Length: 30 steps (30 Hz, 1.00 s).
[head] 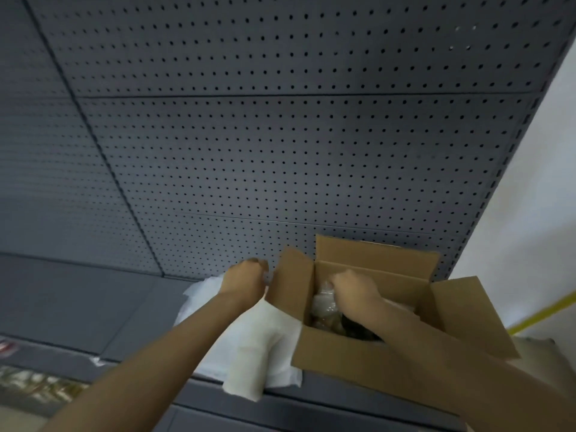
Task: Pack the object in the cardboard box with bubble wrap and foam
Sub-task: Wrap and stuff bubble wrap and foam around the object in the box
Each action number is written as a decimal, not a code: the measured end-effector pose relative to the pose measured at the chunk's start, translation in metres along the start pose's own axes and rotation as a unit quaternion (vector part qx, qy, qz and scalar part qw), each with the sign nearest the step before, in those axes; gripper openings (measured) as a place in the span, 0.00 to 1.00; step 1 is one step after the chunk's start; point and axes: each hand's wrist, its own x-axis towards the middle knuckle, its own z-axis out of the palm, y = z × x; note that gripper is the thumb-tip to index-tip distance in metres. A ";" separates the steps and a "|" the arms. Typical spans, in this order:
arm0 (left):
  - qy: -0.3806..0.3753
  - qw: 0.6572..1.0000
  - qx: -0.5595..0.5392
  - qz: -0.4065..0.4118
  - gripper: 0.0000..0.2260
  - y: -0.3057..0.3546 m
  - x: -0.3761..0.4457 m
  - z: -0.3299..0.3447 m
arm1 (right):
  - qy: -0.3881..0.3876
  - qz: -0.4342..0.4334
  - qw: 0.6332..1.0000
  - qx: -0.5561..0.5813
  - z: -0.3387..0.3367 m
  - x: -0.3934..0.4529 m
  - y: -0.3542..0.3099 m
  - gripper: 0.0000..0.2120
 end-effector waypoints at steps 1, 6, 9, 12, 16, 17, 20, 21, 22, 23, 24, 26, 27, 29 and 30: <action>0.004 1.000 0.002 -0.004 0.14 -0.013 -0.005 -0.002 | 0.020 -0.012 1.000 0.004 -0.004 0.003 -0.015 0.14; -0.031 0.999 0.026 -0.021 0.15 -0.085 -0.013 -0.001 | 0.113 -0.072 0.990 0.045 -0.011 0.025 -0.087 0.18; -0.057 0.998 0.026 -0.015 0.16 -0.125 -0.011 0.002 | 0.115 -0.089 0.987 0.062 -0.007 0.044 -0.133 0.16; -0.086 0.996 0.020 -0.005 0.17 -0.165 -0.006 0.008 | 0.083 -0.086 0.989 0.082 0.001 0.063 -0.174 0.18; -0.110 0.994 -0.007 -0.001 0.18 -0.211 0.001 0.018 | 0.028 -0.045 0.994 0.090 0.015 0.082 -0.208 0.19; -0.118 0.993 -0.018 -0.001 0.17 -0.220 0.001 0.021 | 0.017 -0.036 0.995 0.093 0.021 0.087 -0.213 0.19; -0.141 0.990 -0.018 0.013 0.17 -0.237 0.003 0.031 | -0.013 0.005 0.995 0.104 0.038 0.099 -0.221 0.19; -0.146 0.989 -0.017 0.017 0.18 -0.241 0.003 0.034 | -0.025 0.021 0.993 0.111 0.044 0.103 -0.222 0.20; -0.150 0.988 -0.018 0.018 0.18 -0.244 0.003 0.037 | -0.035 0.033 0.993 0.109 0.050 0.107 -0.223 0.21; -0.152 0.988 -0.022 0.018 0.18 -0.248 0.004 0.040 | -0.046 0.039 0.994 0.095 0.055 0.112 -0.224 0.23; -0.154 0.988 -0.025 0.017 0.17 -0.251 0.004 0.043 | -0.055 0.041 0.995 0.072 0.060 0.117 -0.225 0.25; -0.163 0.986 -0.034 0.012 0.17 -0.255 0.007 0.051 | -0.074 0.047 0.995 0.043 0.069 0.130 -0.224 0.28; -0.170 0.985 -0.037 0.007 0.17 -0.259 0.009 0.057 | -0.084 0.051 0.994 0.037 0.075 0.137 -0.224 0.28; -0.189 0.982 -0.029 0.009 0.17 -0.261 0.010 0.064 | -0.097 0.060 0.993 0.020 0.081 0.143 -0.220 0.29; -0.204 0.979 -0.021 0.010 0.17 -0.263 0.011 0.070 | -0.104 0.066 0.992 0.014 0.086 0.148 -0.220 0.30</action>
